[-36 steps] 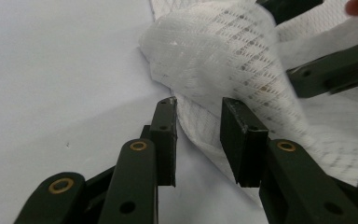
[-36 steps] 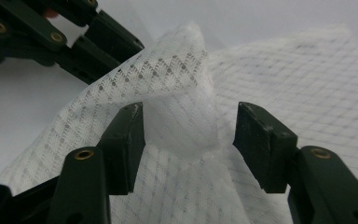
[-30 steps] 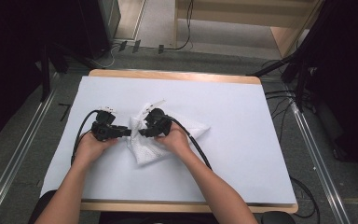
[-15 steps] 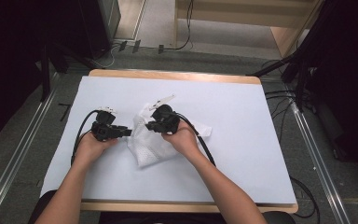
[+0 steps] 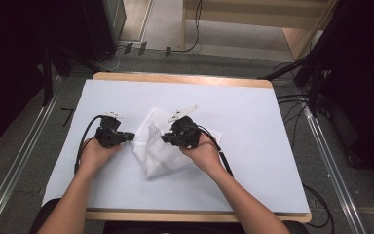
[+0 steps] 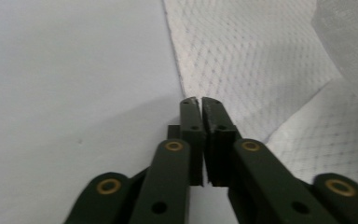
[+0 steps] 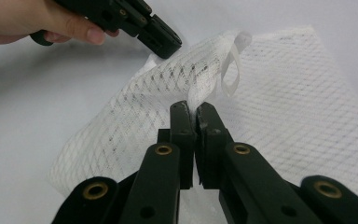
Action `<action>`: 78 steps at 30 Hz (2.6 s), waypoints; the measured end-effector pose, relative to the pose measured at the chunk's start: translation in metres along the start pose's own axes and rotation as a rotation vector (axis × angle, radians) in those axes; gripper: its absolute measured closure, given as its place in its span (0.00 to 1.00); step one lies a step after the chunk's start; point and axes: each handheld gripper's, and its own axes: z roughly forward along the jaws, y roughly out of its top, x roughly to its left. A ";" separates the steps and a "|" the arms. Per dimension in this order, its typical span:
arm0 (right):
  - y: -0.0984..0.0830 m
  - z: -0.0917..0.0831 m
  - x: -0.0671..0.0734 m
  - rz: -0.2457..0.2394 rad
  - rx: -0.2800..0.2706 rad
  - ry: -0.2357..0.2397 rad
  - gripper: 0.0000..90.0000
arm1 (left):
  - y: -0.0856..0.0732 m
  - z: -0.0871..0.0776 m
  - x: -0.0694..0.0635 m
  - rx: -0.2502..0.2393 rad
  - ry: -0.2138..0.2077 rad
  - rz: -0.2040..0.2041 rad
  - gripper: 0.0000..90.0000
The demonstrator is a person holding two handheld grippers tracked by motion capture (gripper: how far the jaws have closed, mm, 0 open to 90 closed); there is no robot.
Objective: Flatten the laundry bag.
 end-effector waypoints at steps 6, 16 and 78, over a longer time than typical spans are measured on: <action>-0.012 -0.012 -0.002 0.014 -0.005 -0.001 0.99 | 0.008 0.000 -0.006 0.018 0.032 0.010 1.00; -0.020 -0.044 -0.015 0.038 -0.049 -0.034 0.99 | 0.030 -0.003 0.012 -0.043 0.038 -0.058 1.00; -0.066 -0.060 -0.030 0.155 -0.038 -0.040 1.00 | 0.024 -0.048 0.024 -0.126 -0.004 -0.085 0.97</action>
